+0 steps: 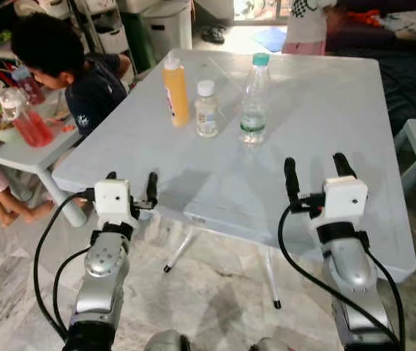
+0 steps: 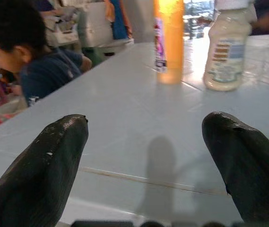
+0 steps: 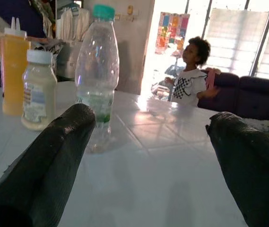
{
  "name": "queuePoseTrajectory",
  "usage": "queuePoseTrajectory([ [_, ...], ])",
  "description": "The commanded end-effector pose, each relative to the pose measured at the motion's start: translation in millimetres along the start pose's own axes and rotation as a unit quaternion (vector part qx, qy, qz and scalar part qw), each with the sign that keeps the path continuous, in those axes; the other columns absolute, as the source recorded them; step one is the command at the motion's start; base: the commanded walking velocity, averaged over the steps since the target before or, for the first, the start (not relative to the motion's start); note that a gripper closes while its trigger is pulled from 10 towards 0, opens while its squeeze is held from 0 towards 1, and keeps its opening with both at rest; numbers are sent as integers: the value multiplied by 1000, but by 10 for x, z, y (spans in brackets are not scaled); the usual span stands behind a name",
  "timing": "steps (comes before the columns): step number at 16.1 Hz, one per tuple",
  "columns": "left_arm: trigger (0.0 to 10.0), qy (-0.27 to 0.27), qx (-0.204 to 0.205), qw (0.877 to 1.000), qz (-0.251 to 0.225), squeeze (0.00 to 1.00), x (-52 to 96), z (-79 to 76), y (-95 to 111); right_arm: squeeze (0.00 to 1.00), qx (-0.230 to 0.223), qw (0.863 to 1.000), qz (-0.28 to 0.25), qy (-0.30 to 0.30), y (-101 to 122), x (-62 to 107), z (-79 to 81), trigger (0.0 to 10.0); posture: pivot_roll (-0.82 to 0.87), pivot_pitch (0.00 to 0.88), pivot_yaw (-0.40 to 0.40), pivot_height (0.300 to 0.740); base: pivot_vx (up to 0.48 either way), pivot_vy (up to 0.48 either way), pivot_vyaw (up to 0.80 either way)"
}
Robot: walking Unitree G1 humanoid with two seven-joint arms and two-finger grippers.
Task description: Restocking fridge
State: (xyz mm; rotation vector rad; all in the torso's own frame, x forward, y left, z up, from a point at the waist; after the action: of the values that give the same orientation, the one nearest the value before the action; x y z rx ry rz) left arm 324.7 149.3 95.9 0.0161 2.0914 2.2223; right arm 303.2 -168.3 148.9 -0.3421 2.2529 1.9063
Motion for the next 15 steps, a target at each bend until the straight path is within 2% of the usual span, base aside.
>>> queuePoseTrajectory([
  [1,10000,-17,-10,1000,-7,0,-47,-34,50,0,-4,1000,-10,12,50,-67,52,10000,-53,0,88,740,0,0,0],
  [6,10000,-22,-12,1000,-8,0,32,23,35,0,-9,1000,-5,20,22,-34,107,10000,-36,0,93,740,58,0,0],
  [11,10000,-27,-2,999,-20,0,-3,-28,126,0,-5,1000,-10,23,71,-40,119,10000,-45,42,95,740,377,0,0],
  [13,10000,-26,-2,999,-25,0,25,-20,160,0,-7,1000,-4,11,66,18,76,10000,-45,48,97,740,311,0,556],
  [15,10000,-15,1,1000,-26,0,79,40,178,0,-15,1000,5,1,45,122,55,10000,-48,51,98,740,311,0,0],
])
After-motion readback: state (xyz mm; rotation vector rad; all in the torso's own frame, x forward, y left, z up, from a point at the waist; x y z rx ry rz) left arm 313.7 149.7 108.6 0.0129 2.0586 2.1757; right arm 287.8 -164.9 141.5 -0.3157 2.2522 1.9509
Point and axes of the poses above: a point about 5 cm out from each wrist's last joint towards the gripper, its own x axis pointing back from the gripper into the wrist, its own y axis along the axis of the wrist's last joint, z = x × y, the point moved 4 cm from there along -x, pointing out of the wrist towards the gripper, and after that the axes turned 2 degrees about -x, right-handed, at the moved point
